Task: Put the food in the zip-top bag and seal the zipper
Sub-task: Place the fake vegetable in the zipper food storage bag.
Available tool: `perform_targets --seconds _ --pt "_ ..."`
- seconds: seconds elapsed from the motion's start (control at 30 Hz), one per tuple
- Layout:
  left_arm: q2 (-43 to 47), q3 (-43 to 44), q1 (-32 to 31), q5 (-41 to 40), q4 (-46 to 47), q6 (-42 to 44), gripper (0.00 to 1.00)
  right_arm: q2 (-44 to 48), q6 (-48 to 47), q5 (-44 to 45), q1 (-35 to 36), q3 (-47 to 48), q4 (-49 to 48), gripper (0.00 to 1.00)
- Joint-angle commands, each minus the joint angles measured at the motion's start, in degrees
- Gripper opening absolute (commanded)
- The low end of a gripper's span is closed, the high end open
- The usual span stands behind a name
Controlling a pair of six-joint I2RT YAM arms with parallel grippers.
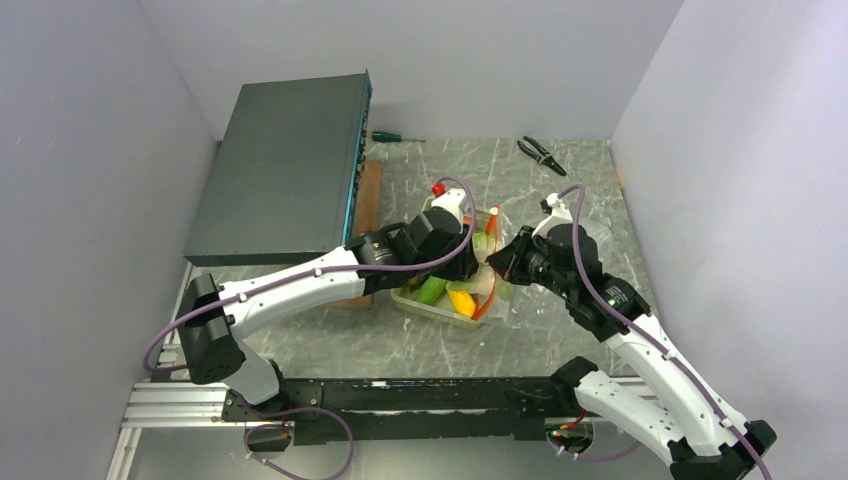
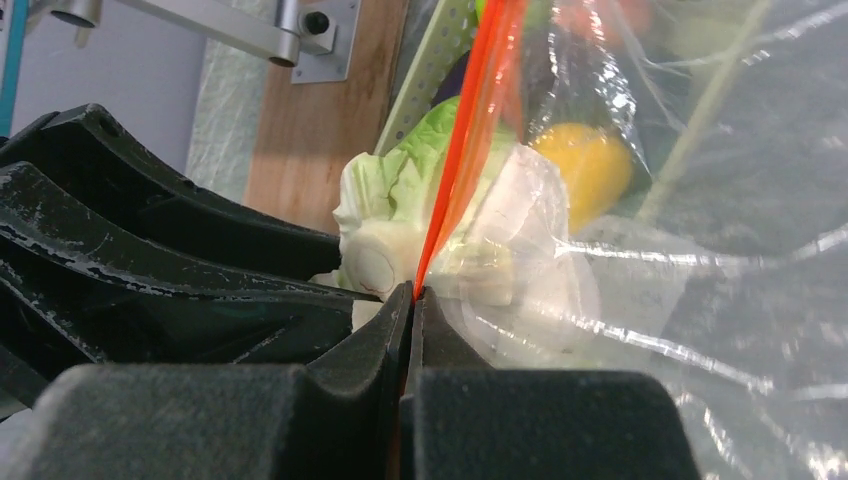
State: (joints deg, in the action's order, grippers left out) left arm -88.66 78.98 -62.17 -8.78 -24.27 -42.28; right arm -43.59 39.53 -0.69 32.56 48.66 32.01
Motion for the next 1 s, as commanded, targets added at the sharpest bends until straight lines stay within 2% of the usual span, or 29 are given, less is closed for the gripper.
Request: perform_targets --seconds 0.0,0.07,0.13,0.23,0.33,0.47,0.6,0.8,0.97 --pt "3.13 -0.25 -0.62 1.46 5.55 -1.23 0.0 1.01 3.35 -3.85 0.16 -0.57 -4.65 0.0" --pt "6.04 -3.2 -1.62 -0.76 6.59 -0.9 0.0 1.45 4.67 -4.88 0.01 -0.86 -5.67 0.0" --pt "10.01 -8.32 -3.39 -3.6 12.55 1.32 0.01 1.58 6.46 -7.11 -0.27 -1.45 -7.61 0.0" --pt "14.36 -15.94 -4.52 -2.21 25.28 7.34 0.04 1.05 9.65 -11.59 -0.48 -2.17 -11.15 0.0" --pt "14.75 -18.4 -4.53 1.31 29.42 13.01 0.04 0.18 11.96 -15.01 -0.64 -1.68 -13.52 0.0" --pt "13.38 -19.16 -4.54 8.1 29.91 19.59 0.01 -1.52 11.72 -15.5 -1.71 -0.04 -13.87 0.0" --pt "13.06 -20.36 -4.54 13.39 29.69 22.48 0.0 -3.29 11.58 -18.03 -3.46 0.06 -16.78 0.0" --pt "15.48 -22.78 -4.45 17.36 27.21 26.36 0.0 -4.62 8.8 -23.69 -4.85 1.91 -20.95 0.0" --pt "16.86 -23.93 -4.13 18.69 25.71 27.46 0.0 -4.5 4.57 -24.35 -5.02 1.07 -24.08 0.0"
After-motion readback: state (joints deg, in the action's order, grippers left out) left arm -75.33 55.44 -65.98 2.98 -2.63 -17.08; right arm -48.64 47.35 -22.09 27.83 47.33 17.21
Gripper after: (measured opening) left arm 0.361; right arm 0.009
